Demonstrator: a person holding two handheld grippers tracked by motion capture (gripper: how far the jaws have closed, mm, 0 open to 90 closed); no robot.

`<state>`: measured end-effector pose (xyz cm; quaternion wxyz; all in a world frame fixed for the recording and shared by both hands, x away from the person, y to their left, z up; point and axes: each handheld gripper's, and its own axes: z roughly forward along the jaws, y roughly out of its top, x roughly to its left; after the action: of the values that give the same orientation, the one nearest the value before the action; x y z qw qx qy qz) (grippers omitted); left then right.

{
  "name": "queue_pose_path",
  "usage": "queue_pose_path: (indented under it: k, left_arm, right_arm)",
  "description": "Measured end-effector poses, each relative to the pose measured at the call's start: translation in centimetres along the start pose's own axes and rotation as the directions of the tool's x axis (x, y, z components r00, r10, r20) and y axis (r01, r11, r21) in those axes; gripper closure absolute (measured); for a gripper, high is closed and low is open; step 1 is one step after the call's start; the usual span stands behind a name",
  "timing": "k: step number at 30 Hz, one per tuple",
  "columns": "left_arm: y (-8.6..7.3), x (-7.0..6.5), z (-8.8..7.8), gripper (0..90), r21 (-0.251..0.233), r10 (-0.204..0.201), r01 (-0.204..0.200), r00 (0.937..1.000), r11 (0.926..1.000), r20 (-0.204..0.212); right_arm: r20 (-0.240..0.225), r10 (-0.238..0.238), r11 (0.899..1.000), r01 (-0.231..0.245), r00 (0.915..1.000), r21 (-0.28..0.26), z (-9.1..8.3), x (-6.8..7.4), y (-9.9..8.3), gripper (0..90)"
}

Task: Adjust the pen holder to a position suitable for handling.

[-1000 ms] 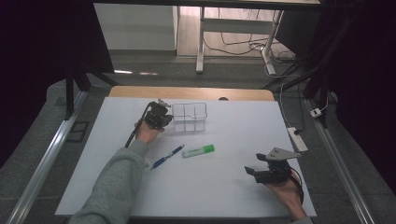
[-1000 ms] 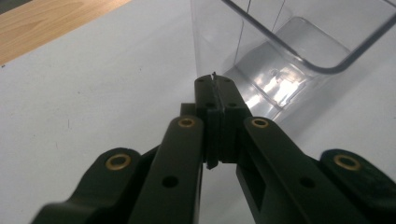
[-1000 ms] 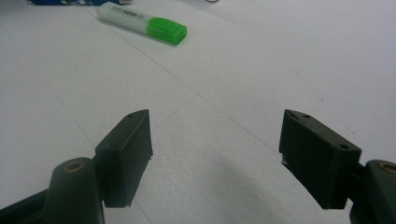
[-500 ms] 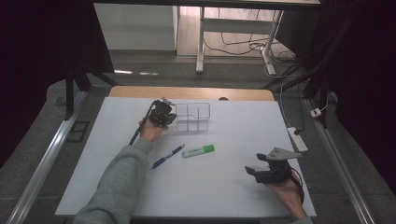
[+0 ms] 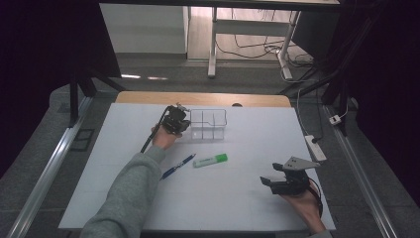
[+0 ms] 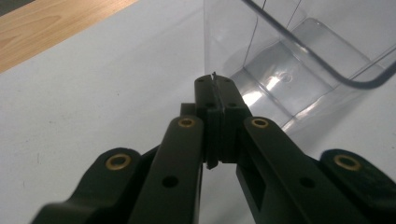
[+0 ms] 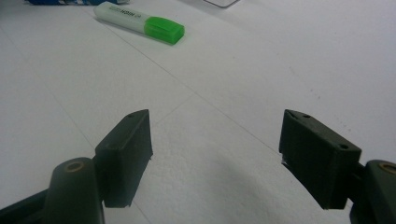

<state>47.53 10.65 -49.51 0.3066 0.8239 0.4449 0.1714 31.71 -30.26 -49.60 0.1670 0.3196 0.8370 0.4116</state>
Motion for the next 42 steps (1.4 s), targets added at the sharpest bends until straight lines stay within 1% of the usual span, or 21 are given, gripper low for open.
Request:
queue_pose_path:
  k: [3, 6, 9, 12, 14, 15, 16, 17, 18, 25, 33, 35, 39, 40, 42]
  left_arm:
    - [0.2, -0.1, 0.0, 88.4, -0.004, 0.000, 0.000, 1.0000, 1.0000, 0.007]
    - [0.4, -0.3, 0.0, 88.4, -0.002, 0.016, -0.016, 0.9999, 0.9999, 0.000]
    - [0.3, -0.2, -0.1, 88.4, -0.003, 0.012, -0.012, 0.9999, 0.9999, 0.012]
    - [0.3, -0.1, -0.5, 88.4, -0.007, 0.014, -0.014, 0.9999, 0.9999, 0.010]
    - [0.2, 0.0, -0.9, 88.5, -0.012, 0.014, -0.014, 0.9997, 0.9998, 0.018]
    - [0.0, 0.1, -1.4, 88.5, -0.015, 0.022, -0.022, 0.9995, 0.9997, 0.020]
    - [0.0, 0.1, -1.4, 88.5, -0.015, 0.022, -0.022, 0.9995, 0.9997, 0.020]
    - [-0.2, 0.1, -2.0, 88.5, -0.023, 0.030, -0.030, 0.9994, 0.9993, 0.020]
    - [-0.2, 0.1, -2.0, 88.4, -0.023, 0.030, -0.030, 0.9994, 0.9993, 0.020]
    - [-1.2, 0.1, -4.2, 88.4, -0.068, 0.037, -0.034, 0.9986, 0.9971, 0.038]
    - [-2.3, -0.1, -5.8, 88.3, -0.096, 0.061, -0.056, 0.9972, 0.9938, 0.045]
    - [-2.6, -0.2, -6.3, 86.5, -0.104, 0.064, -0.058, 0.9966, 0.9929, 0.053]
    - [-3.4, -0.6, -7.3, 76.3, -0.131, 0.072, -0.062, 0.9950, 0.9894, 0.069]
    - [-3.6, -0.7, -7.6, 76.3, -0.135, 0.082, -0.072, 0.9940, 0.9883, 0.073]
    - [-3.9, -1.1, -8.2, 70.5, -0.139, 0.104, -0.092, 0.9916, 0.9859, 0.077]
  right_arm:
    - [0.000, -0.001, 1.000, 0.001, 1.0000, 0.001, 0.0, 0.0, 0.0, 24.9]
    - [0.001, 0.000, 1.000, 0.000, 1.0000, 0.001, 0.0, 0.0, 0.0, 24.9]
    - [-0.006, 0.000, 1.000, -0.001, 1.0000, -0.001, 0.0, 0.0, 0.0, 24.8]
    - [-0.006, 0.000, 1.000, 0.000, 1.0000, -0.002, 0.0, -0.1, 0.0, 24.9]
    - [-0.005, 0.002, 1.000, -0.002, 1.0000, -0.005, 0.0, -0.1, -0.1, 24.9]
    - [-0.005, 0.001, 1.000, -0.001, 1.0000, -0.007, -0.1, -0.1, -0.1, 24.9]
    - [-0.005, 0.001, 1.000, -0.001, 1.0000, -0.007, -0.1, -0.1, -0.1, 24.9]
    - [-0.004, 0.001, 1.000, -0.001, 1.0000, -0.009, -0.1, 0.0, 0.0, 24.9]
    - [-0.004, 0.000, 1.000, 0.000, 1.0000, -0.009, -0.1, 0.0, 0.0, 24.9]
    - [-0.004, 0.000, 1.000, 0.000, 1.0000, -0.007, -0.1, 0.0, 0.0, 24.9]
    - [0.000, -0.001, 1.000, 0.001, 1.0000, -0.008, -0.1, 0.0, 0.0, 24.9]
    - [0.002, 0.001, 1.000, -0.001, 1.0000, -0.011, -0.1, 0.0, 0.0, 24.9]
    - [0.001, 0.001, 1.000, -0.001, 1.0000, -0.010, -0.1, 0.0, 0.0, 24.9]
    - [0.001, 0.001, 1.000, -0.001, 1.0000, -0.010, -0.1, 0.0, 0.0, 24.9]
    - [-0.003, -0.001, 1.000, 0.001, 1.0000, -0.009, -0.1, 0.0, 0.0, 24.9]
